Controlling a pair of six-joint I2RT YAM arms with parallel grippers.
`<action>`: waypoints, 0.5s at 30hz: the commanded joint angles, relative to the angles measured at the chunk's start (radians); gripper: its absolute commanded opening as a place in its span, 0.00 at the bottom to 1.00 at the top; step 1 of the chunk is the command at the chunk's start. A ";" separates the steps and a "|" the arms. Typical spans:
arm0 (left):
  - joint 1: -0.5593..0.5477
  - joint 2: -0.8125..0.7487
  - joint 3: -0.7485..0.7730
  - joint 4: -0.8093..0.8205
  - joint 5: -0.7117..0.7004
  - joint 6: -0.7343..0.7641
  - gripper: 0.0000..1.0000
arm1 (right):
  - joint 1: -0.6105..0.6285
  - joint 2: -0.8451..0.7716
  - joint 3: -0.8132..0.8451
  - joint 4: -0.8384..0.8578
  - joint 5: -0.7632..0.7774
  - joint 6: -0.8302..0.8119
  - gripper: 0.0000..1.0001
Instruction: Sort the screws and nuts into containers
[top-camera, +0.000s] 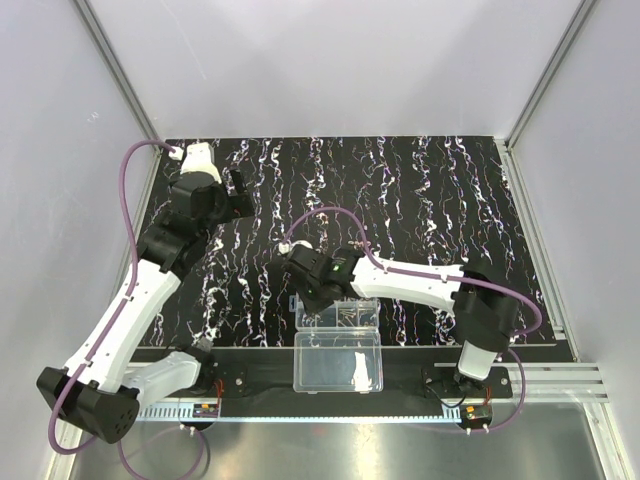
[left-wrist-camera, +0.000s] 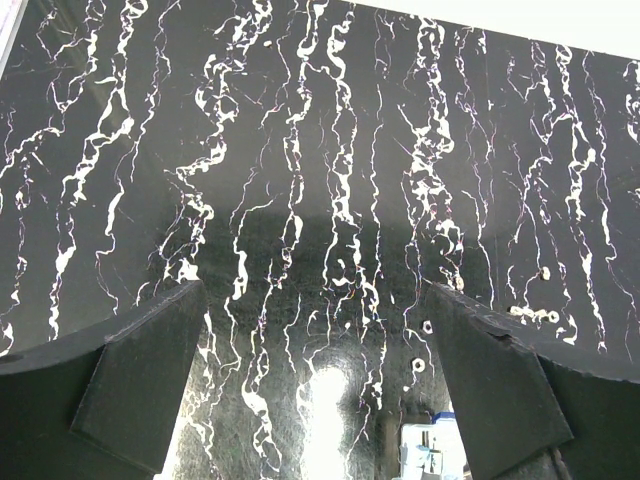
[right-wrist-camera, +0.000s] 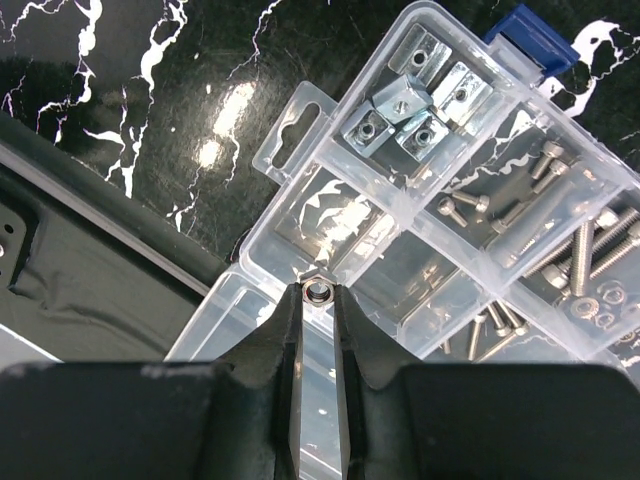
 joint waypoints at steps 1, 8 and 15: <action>0.004 -0.008 0.036 0.049 0.013 -0.008 0.99 | 0.008 0.020 0.028 0.044 -0.001 0.013 0.06; 0.002 -0.002 0.038 0.046 0.013 -0.008 0.99 | 0.008 0.047 0.039 0.041 -0.002 0.004 0.06; 0.004 -0.002 0.038 0.046 0.020 -0.008 0.99 | 0.010 0.067 0.051 0.047 0.005 0.003 0.18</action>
